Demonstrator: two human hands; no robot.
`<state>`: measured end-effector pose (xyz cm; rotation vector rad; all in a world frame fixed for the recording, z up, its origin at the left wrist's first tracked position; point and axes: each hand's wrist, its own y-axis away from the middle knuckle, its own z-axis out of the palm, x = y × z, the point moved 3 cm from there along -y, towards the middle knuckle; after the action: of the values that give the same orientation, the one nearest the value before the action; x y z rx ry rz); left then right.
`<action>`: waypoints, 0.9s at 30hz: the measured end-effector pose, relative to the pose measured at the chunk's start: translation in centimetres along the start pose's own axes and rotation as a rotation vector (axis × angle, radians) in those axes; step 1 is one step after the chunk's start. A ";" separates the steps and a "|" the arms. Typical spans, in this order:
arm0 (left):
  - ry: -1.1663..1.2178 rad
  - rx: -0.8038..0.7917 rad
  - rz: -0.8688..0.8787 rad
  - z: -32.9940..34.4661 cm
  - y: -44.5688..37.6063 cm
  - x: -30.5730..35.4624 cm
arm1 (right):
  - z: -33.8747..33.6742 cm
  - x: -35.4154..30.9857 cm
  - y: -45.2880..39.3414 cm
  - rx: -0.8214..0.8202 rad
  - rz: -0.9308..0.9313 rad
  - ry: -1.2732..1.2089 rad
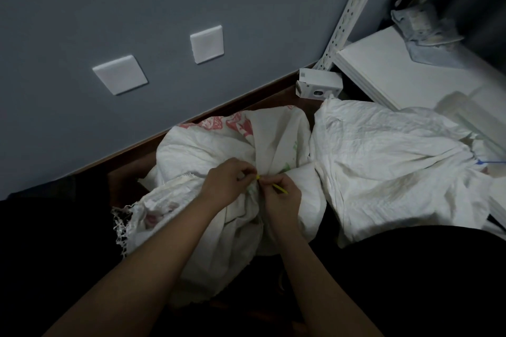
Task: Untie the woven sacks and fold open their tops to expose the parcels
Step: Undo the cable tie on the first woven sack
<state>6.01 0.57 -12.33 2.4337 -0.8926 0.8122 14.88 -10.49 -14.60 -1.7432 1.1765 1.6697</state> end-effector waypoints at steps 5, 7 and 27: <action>-0.031 -0.102 0.021 0.0 -0.6 -0.1 | -0.2 0.0 -0.1 -0.015 -0.011 0.016; -0.069 -0.140 0.057 0.3 -0.8 0.3 | -0.2 0.2 -0.1 -0.018 -0.010 0.005; 0.280 -0.206 -0.134 0.8 -1.1 -0.4 | -1.6 -0.6 -0.4 -0.126 -0.037 0.061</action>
<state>6.84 1.07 -13.42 2.1114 -0.6640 0.9332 16.17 -11.48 -13.88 -1.8926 1.0792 1.7134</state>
